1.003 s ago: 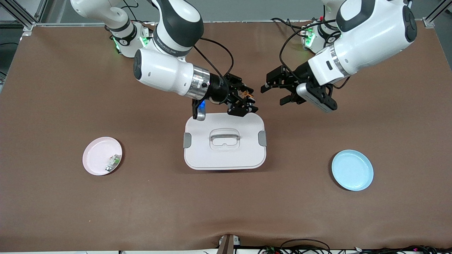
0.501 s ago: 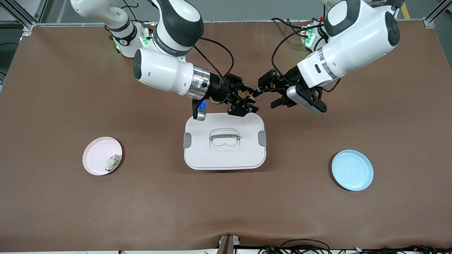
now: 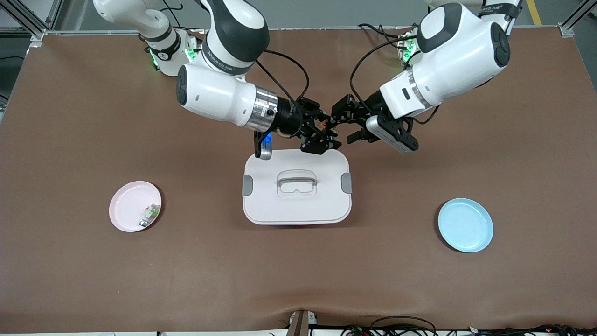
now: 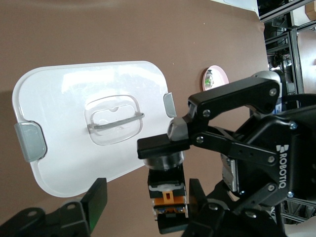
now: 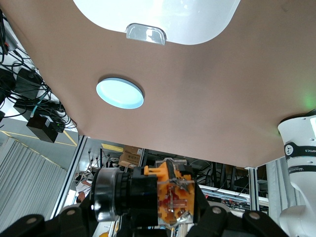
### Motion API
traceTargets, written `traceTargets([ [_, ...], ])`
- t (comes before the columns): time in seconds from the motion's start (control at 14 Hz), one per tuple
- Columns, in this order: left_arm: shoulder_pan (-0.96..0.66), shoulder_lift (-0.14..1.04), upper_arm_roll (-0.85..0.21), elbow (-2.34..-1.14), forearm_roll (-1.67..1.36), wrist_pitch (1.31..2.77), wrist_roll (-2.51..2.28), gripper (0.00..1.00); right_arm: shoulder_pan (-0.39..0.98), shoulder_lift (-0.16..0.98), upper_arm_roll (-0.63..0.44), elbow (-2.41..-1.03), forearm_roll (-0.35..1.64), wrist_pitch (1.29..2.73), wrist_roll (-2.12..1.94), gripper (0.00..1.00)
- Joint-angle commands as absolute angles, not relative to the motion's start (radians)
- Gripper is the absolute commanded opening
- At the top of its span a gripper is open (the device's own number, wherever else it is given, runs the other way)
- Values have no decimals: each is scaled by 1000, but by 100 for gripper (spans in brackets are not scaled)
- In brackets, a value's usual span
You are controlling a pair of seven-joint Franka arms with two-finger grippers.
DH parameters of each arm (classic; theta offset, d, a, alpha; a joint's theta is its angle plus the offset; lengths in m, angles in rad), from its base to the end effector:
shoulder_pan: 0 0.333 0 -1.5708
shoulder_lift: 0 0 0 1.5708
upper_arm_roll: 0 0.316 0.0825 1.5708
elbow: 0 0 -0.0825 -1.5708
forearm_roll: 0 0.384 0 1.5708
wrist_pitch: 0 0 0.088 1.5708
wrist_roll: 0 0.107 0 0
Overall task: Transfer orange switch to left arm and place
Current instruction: 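Carry the switch above the box while the left gripper approaches it, then close the left gripper on the switch held by the right gripper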
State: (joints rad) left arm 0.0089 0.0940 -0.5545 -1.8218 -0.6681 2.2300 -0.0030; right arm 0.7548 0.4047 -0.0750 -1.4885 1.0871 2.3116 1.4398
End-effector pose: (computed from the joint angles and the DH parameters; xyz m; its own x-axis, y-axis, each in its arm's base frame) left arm 0.5236 -0.3273 0.5286 0.9753 -0.1325 0.1770 -0.2153 -0.7508 0.6245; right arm 0.5414 0.4716 0.4956 0.2229 -0.5453 -0.8080 -0.9748 -0.1178 -0.1895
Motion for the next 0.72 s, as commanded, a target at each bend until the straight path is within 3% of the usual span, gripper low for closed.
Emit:
traceTargets([
  [0.0,2,87,-560,-1833,-695,2252,-3,75,765,417,-84,-1463,1100,2313,1451,30],
  [0.43,-8,113,-561,-1829,-696,2272,-3,67,764,417,-84,-1463,1101,2313,1450,30],
  [0.64,-11,115,-561,-1827,-741,2279,-3,57,764,417,-84,-1463,1100,2315,1450,30],
])
